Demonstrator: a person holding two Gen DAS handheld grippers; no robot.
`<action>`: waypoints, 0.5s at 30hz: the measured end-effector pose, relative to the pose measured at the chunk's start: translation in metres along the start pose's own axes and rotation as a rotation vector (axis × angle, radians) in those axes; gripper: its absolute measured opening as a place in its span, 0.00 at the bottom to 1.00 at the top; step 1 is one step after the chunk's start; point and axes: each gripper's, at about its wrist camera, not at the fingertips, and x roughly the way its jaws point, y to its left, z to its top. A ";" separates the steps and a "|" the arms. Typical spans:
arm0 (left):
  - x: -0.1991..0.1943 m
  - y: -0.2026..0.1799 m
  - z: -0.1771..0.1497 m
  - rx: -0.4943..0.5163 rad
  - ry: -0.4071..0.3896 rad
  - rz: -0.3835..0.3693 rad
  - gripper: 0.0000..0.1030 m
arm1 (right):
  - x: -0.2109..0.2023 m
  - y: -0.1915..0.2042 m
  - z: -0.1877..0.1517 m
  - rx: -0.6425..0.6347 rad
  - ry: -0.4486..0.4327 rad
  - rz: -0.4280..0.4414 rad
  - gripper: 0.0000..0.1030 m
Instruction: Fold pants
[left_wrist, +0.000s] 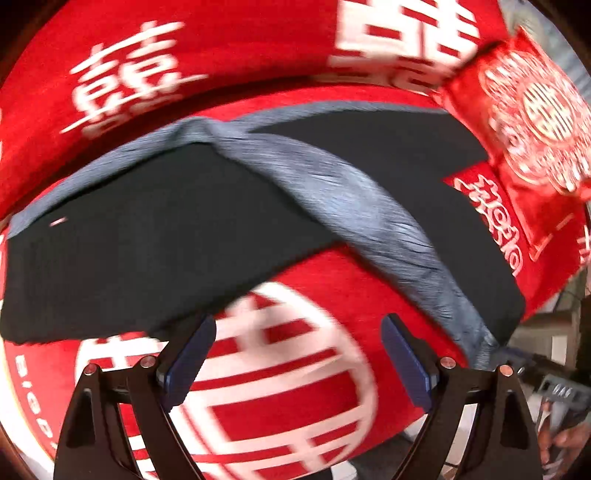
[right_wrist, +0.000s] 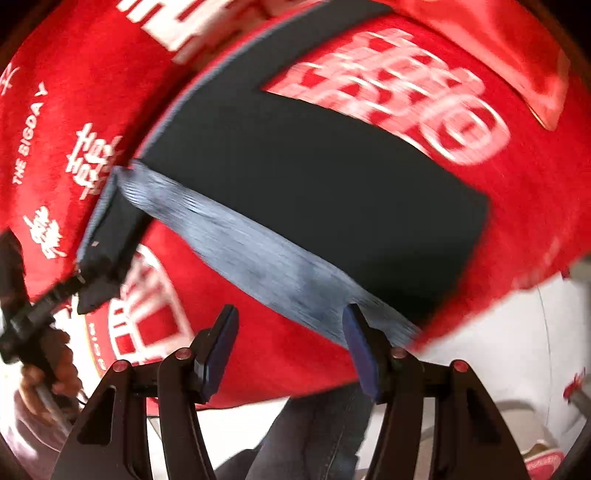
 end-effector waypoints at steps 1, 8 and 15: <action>0.009 -0.003 0.001 0.004 0.012 -0.009 0.89 | 0.000 -0.009 -0.005 0.012 0.001 -0.009 0.61; 0.051 -0.051 0.005 -0.006 0.074 -0.036 0.89 | 0.010 -0.066 -0.021 0.054 0.054 0.023 0.61; 0.064 -0.074 0.006 -0.038 0.093 -0.062 0.89 | 0.024 -0.060 -0.013 -0.024 0.095 0.193 0.20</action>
